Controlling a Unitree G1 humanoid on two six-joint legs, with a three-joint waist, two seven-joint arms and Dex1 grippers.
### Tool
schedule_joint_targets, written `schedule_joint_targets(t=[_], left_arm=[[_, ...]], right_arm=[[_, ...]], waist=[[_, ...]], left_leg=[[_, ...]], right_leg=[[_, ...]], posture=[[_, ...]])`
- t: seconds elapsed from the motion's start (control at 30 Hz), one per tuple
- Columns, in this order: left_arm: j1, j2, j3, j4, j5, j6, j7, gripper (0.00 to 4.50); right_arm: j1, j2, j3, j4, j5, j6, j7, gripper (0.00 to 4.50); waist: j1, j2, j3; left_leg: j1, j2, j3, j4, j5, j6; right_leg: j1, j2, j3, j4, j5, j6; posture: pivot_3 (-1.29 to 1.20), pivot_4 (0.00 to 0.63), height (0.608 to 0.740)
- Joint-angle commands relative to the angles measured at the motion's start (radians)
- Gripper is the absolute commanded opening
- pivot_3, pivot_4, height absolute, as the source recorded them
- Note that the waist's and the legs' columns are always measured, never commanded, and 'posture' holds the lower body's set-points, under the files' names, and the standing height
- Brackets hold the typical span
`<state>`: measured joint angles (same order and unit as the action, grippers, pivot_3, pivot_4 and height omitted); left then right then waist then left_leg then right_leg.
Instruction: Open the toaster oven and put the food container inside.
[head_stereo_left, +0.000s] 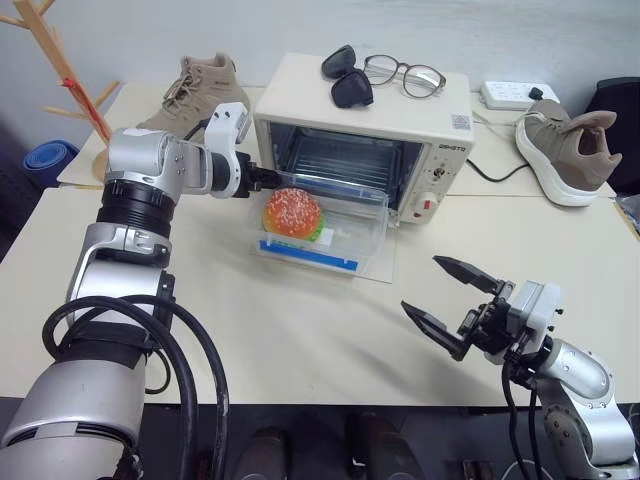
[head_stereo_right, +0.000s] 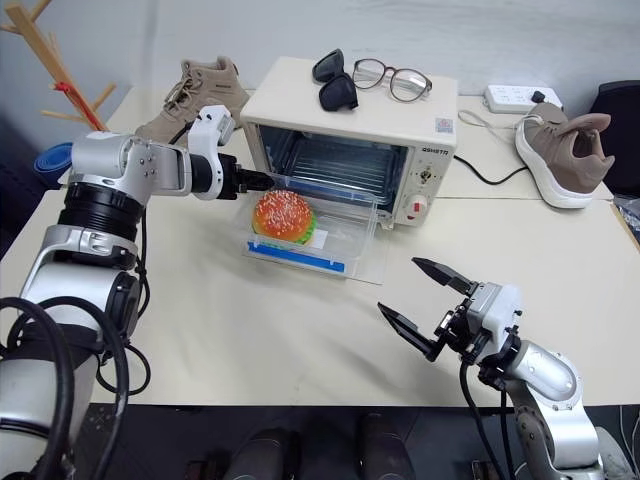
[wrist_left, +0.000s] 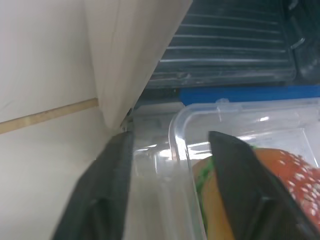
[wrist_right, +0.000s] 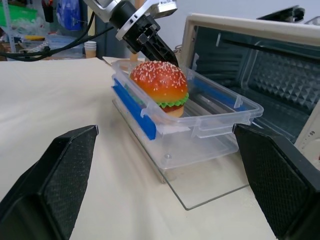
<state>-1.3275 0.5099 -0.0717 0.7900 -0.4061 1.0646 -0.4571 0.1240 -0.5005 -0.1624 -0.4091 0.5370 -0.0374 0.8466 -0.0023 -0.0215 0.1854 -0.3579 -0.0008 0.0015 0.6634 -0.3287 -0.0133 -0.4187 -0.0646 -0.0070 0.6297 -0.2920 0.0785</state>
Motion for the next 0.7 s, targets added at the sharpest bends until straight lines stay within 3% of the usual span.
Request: schedule_joint_targets(t=[0.03,0.17,0.23,0.33,0.37,0.43,0.57,0.63,0.7], left_arm=[[0.028,0.07,0.139,-0.137,-0.057,-0.07,-0.094,3.66],[0.2,0.219,0.2,-0.309,-0.081,-0.157,-0.278,3.49],[0.317,0.298,0.2,-0.383,-0.068,-0.214,-0.365,3.06],[0.539,0.397,0.153,-0.537,-0.024,-0.37,-0.525,2.1],[0.622,0.396,0.16,-0.592,-0.027,-0.45,-0.574,2.02],[0.762,0.355,0.145,-0.682,-0.021,-0.553,-0.599,1.24],[0.834,0.248,0.107,-0.747,0.007,-0.631,-0.551,0.06],[0.814,0.189,0.098,-0.741,0.02,-0.623,-0.493,0.0],[0.784,0.129,0.102,-0.721,0.024,-0.601,-0.428,0.0]], right_arm=[[-0.002,-0.002,-0.001,-0.062,0.034,0.031,-0.017,4.5],[-0.015,-0.058,0.024,-0.117,0.082,0.161,-0.014,4.32],[-0.04,-0.092,0.042,-0.138,0.087,0.239,-0.033,3.9],[-0.085,-0.143,0.096,-0.141,0.07,0.333,-0.019,2.86],[-0.114,-0.146,0.125,-0.127,0.049,0.35,-0.019,2.78],[-0.215,-0.119,0.198,-0.056,-0.021,0.356,-0.036,1.93],[-0.375,-0.061,0.274,0.071,-0.095,0.371,-0.054,0.63],[-0.43,-0.037,0.292,0.121,-0.114,0.375,-0.051,0.03],[-0.471,-0.012,0.302,0.164,-0.131,0.36,-0.048,0.03]], waist=[[-0.003,0.0,0.0],[-0.02,0.0,0.0],[-0.026,0.0,0.0],[-0.023,0.0,0.0],[-0.021,0.0,0.0],[-0.011,0.0,0.0],[0.011,-0.001,0.0],[0.019,-0.001,0.0],[0.024,-0.001,0.0]], left_leg=[[-0.002,0.0,0.001,0.0,0.0,0.0],[-0.007,0.001,0.007,0.001,0.001,-0.001],[-0.006,0.001,0.007,0.001,0.001,-0.002],[-0.004,0.001,0.008,0.002,0.001,-0.001],[-0.003,0.001,0.007,0.002,0.001,-0.001],[-0.002,0.001,0.007,0.001,0.0,0.001],[-0.004,-0.002,0.005,0.003,-0.003,0.009],[-0.011,-0.003,0.002,0.006,-0.002,0.01],[-0.013,-0.004,0.002,0.008,-0.002,0.009]], right_leg=[[-0.003,0.0,0.001,0.001,0.0,0.0],[-0.014,0.001,0.007,0.011,0.0,0.0],[-0.014,0.001,0.007,0.012,0.0,0.0],[-0.011,0.0,0.009,0.01,-0.001,-0.001],[-0.01,0.0,0.009,0.008,-0.001,-0.001],[-0.009,-0.002,0.009,0.007,-0.001,-0.002],[-0.009,-0.007,0.007,0.007,-0.001,-0.002],[-0.013,-0.008,0.004,0.007,0.0,-0.001],[-0.014,-0.008,0.003,0.007,0.0,0.0]], posture=[[0.0,0.15,0.74],[0.0,0.15,0.74],[0.0,0.15,0.74],[0.0,0.15,0.74],[0.0,0.15,0.74],[0.0,0.15,0.74],[0.0,0.15,0.74],[0.0,0.15,0.74],[0.0,0.15,0.74]])
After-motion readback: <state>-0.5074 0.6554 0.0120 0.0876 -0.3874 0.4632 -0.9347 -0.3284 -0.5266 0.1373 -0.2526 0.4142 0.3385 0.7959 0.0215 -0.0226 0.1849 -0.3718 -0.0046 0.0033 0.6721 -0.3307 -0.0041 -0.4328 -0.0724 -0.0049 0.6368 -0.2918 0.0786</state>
